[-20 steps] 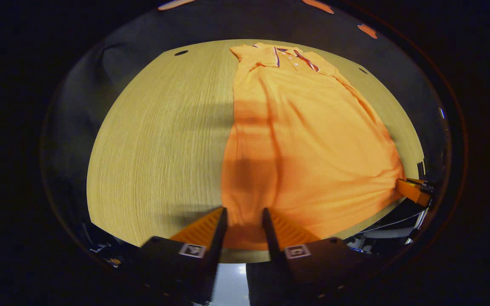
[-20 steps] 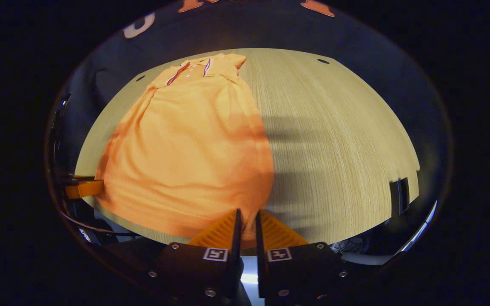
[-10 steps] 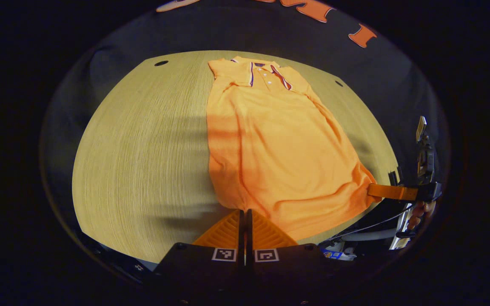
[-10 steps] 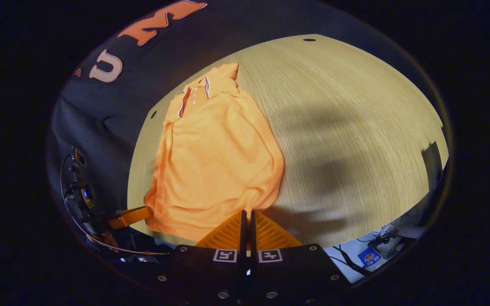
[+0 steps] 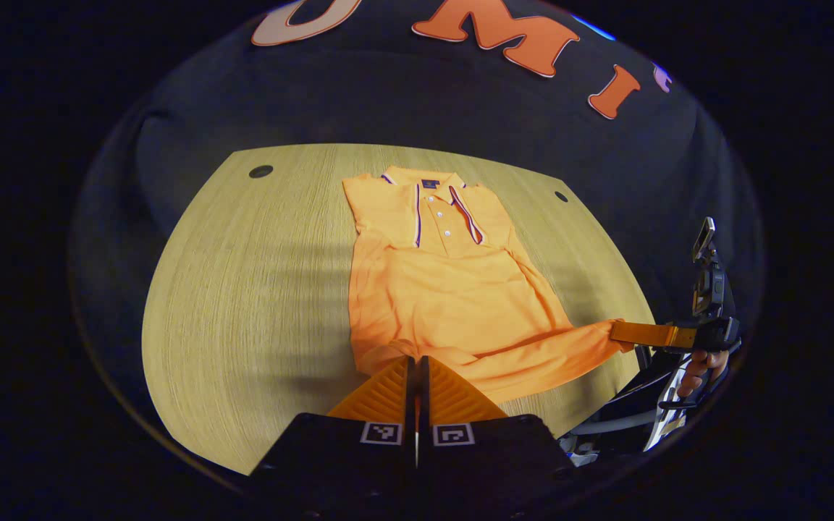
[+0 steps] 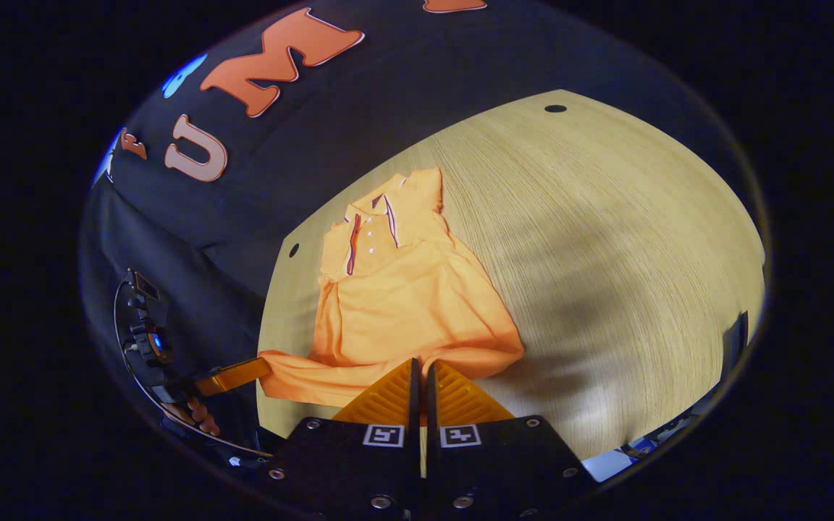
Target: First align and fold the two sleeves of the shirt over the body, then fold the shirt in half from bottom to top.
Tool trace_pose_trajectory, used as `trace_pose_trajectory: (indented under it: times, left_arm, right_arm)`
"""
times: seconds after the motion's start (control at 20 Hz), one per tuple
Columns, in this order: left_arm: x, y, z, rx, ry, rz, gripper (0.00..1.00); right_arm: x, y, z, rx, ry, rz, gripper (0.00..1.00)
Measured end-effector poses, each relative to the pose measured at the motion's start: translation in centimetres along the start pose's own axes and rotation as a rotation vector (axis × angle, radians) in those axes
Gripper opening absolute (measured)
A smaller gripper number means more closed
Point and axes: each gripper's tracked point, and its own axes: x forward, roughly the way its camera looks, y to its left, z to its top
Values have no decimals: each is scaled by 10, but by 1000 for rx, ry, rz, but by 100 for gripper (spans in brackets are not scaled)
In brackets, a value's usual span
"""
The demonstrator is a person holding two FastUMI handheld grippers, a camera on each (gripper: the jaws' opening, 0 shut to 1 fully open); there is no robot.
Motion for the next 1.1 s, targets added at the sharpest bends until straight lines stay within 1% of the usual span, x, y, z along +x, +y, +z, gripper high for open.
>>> trace_pose_trajectory:
  times: [0.25,0.4,0.7,0.8,0.95,1.1]
  left_arm:
    - [11,10,59,28,-57,-19,1]
    - [23,20,97,49,-87,-23,1]
    - [65,44,161,57,-115,-41,1]
    - [76,52,180,51,-119,-47,1]
    - [94,63,207,76,-132,-40,1]
    - [112,71,223,86,-134,-37,1]
  right_arm:
    - [13,23,52,-31,-48,-6,4]
    - [27,33,79,-50,-59,-25,4]
    - [66,53,131,-81,-78,-69,4]
    - [80,56,146,-96,-80,-88,4]
    - [97,61,170,-99,-87,-108,4]
    - [114,61,190,-93,-85,-131,4]
